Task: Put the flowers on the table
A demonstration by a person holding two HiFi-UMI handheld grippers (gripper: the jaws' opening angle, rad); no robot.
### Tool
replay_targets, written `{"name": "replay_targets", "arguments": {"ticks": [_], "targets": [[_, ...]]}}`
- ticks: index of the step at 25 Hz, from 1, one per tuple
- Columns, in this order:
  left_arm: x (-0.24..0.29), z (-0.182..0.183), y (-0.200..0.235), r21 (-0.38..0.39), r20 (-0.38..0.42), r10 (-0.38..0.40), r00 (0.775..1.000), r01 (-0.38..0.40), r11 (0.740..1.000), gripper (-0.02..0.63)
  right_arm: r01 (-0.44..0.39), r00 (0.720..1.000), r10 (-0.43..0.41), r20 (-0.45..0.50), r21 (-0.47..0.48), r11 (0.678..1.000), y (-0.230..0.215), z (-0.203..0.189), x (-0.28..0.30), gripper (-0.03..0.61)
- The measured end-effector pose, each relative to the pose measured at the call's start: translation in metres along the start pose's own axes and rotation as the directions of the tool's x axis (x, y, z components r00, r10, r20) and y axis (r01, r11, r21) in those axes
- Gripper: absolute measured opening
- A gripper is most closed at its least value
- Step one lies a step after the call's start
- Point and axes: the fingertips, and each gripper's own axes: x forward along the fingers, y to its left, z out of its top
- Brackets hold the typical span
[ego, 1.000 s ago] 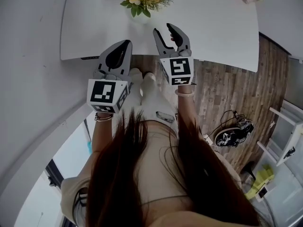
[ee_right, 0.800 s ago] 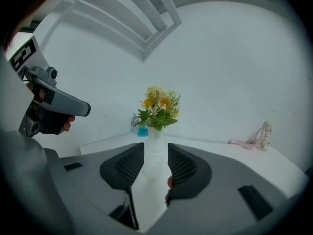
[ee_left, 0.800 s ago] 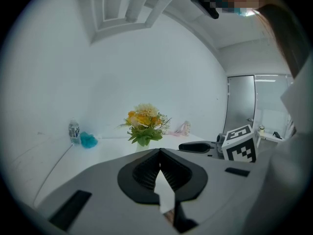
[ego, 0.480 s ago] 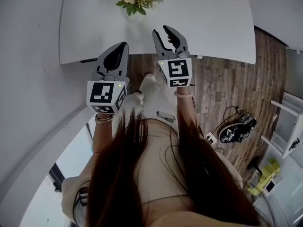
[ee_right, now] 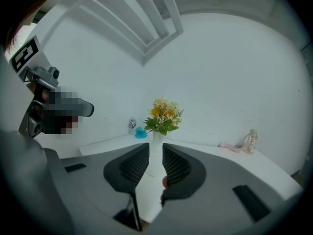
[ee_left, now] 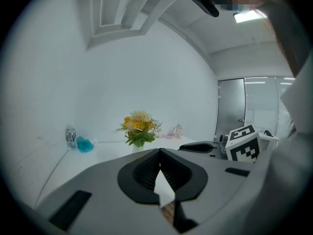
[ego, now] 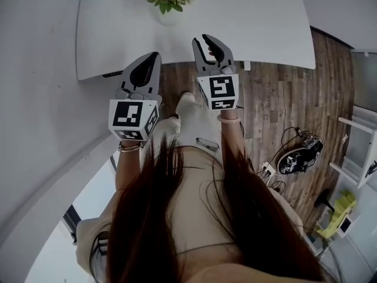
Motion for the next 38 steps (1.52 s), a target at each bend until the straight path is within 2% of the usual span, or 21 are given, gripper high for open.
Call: {"name": "replay_targets", "arguments": {"ticks": [10,15,27,38], "targets": [[-0.036,-0.001,-0.01,0.0,0.026,-0.04,0.999,0.04,0.999,0.003,0.027,0.999,-0.027,0.016,0.01,1.0,0.025,0.007,-0.029,0.076],[-0.061,0.0,-0.01,-0.021,0.047,-0.046,0.998,0.047,0.999,0.003,0.054,0.998,-0.054,0.036,0.005,0.999,0.035,0.013,-0.045,0.069],[-0.117,-0.003,-0.012,-0.019,0.08,-0.044,0.996,0.045,0.999,0.003,0.099,0.992,-0.097,0.08,-0.009,0.995,0.063,0.032,-0.09,0.057],[-0.159,-0.014,-0.014,-0.018,0.081,-0.056,0.995,0.058,0.998,0.003,0.119,0.99,-0.117,0.084,-0.025,0.993,0.097,0.035,-0.124,0.046]]}}
